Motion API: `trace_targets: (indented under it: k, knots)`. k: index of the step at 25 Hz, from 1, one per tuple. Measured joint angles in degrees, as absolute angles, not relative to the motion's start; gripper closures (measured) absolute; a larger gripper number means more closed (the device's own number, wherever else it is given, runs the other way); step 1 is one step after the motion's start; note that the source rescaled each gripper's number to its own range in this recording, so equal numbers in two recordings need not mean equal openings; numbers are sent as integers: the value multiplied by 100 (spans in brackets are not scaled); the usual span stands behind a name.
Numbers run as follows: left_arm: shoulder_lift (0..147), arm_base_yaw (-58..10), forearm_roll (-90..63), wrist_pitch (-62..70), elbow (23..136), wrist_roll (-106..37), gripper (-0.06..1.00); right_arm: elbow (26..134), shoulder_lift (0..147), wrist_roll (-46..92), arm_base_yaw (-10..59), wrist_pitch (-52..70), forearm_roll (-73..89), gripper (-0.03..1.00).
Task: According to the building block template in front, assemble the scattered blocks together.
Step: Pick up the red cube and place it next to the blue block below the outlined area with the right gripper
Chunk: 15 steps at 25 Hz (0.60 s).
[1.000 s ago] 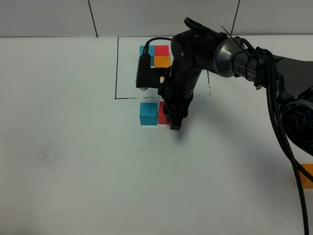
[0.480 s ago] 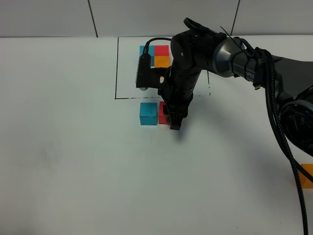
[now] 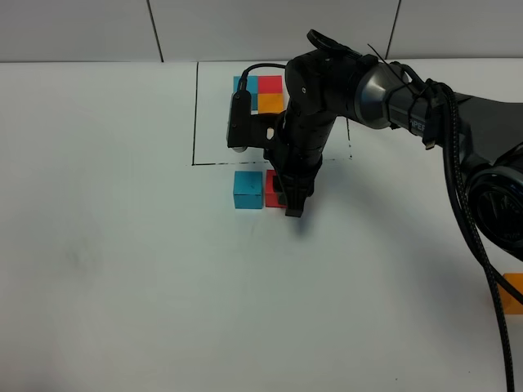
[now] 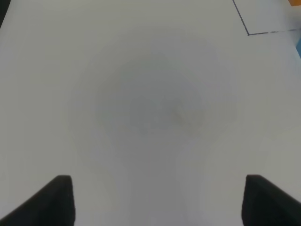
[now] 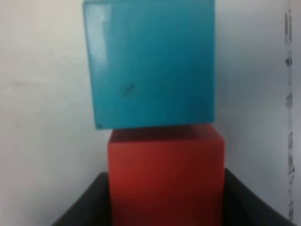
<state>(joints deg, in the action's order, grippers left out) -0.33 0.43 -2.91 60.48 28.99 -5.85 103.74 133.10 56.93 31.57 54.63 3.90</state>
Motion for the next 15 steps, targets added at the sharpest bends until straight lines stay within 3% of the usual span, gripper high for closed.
trace_targets:
  k: [15]
  knots:
    - [-33, 43, -291, 6048, 2899, -585, 28, 10374, 13310, 5738, 3198, 5566, 375, 94]
